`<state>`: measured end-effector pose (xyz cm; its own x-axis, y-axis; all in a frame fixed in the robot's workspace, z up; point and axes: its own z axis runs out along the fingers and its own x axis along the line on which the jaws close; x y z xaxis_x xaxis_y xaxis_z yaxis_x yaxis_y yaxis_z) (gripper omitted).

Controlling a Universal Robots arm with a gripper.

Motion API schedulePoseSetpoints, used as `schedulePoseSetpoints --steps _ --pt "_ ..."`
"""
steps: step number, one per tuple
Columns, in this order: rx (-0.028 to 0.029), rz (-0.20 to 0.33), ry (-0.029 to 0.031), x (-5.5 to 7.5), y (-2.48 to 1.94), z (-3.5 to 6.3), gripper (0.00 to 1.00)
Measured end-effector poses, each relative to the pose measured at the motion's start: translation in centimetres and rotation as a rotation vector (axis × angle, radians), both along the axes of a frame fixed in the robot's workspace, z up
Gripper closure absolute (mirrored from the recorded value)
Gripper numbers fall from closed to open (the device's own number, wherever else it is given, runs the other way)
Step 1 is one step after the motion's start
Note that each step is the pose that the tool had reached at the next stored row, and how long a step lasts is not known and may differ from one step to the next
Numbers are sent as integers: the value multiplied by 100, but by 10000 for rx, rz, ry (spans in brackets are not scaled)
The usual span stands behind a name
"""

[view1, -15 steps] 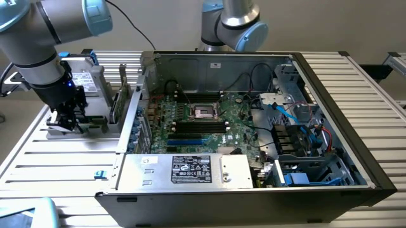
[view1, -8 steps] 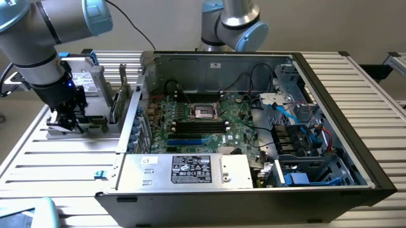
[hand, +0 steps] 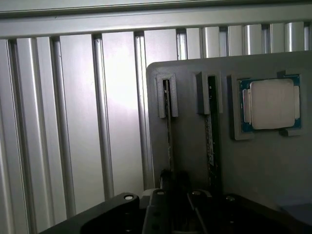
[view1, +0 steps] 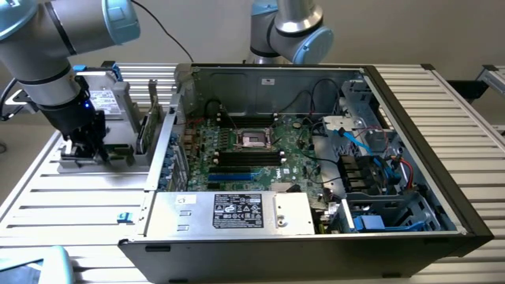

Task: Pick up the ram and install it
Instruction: 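Pick up the ram and move it above insertion slot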

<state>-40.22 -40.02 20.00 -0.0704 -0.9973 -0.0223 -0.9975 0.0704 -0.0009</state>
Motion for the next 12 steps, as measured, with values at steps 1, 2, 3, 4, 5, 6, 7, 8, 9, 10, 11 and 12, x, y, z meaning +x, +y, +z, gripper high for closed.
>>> schedulePoseSetpoints --steps 1,2,3,4,5,6,7,8,9,10,11,12 --pt "2 0 1 0 0 0 84" --pt "2 -1 0 0 1 0 86" --pt "2 -1 0 0 0 0 86" --pt "2 -1 0 0 0 0 86" --pt "2 -1 0 0 1 0 86" --pt "2 -1 -1 0 1 0 86" --pt "2 -1 -1 0 1 1 86" --pt "3 -1 -3 0 1 5 86" --pt "4 -1 -4 0 1 19 86" --pt "3 0 -6 0 1 52 86" --pt "1 1 -5 0 0 101 86" --pt "3 2 -11 0 0 145 86"
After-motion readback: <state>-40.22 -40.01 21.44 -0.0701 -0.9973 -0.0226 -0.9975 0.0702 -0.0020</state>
